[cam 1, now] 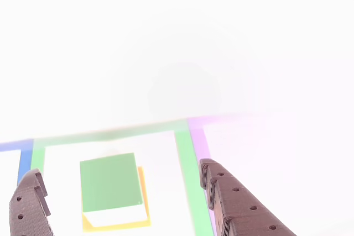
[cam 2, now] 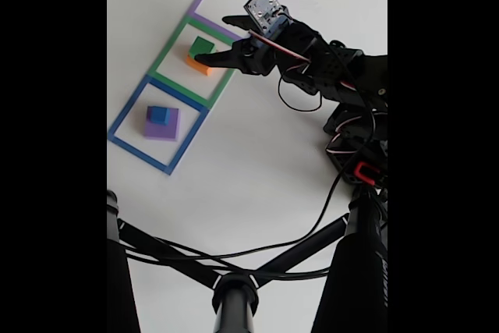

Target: Tower of hanoi

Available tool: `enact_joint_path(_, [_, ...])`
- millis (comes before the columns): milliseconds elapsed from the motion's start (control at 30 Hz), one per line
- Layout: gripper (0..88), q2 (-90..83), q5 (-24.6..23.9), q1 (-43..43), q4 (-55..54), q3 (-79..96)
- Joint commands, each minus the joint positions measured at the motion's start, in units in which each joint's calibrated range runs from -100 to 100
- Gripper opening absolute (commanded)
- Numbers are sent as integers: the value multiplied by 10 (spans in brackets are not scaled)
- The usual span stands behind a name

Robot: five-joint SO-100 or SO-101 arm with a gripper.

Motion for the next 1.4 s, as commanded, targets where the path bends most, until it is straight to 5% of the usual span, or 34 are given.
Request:
enact_joint_path(0, [325, 49, 0, -3, -75, -3])
enact_joint_path(600, [317, 250, 0, -19, -253, -45])
enact_joint_path(1367, [297, 334, 0, -40, -313, -59])
